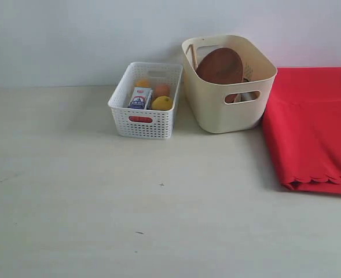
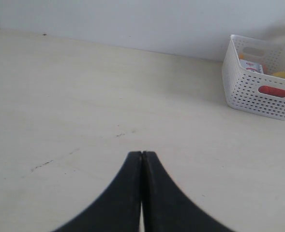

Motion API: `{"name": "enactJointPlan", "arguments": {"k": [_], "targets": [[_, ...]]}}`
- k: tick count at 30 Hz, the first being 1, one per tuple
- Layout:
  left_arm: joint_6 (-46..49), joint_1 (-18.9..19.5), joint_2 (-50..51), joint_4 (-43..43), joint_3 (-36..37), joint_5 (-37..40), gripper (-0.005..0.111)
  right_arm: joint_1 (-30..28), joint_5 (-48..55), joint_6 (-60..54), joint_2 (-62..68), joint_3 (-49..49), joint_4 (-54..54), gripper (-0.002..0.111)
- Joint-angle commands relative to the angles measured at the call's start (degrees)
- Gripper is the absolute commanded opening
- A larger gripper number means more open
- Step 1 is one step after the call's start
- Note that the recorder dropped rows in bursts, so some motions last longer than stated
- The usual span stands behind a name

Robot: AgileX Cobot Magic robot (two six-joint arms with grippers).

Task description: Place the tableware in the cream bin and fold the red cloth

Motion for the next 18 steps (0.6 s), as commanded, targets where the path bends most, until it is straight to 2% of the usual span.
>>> {"name": "enactJointPlan", "arguments": {"k": [1,18], "targets": [[-0.3,0.1,-0.3,-0.5,0.2,-0.6,0.000,0.2,-1.1,-0.8,-0.4,0.3,0.5,0.000],[-0.3,0.1,-0.3,-0.5,0.2,-0.6,0.000,0.2,-0.9,-1.0,-0.4,0.3,0.8,0.000]]}}
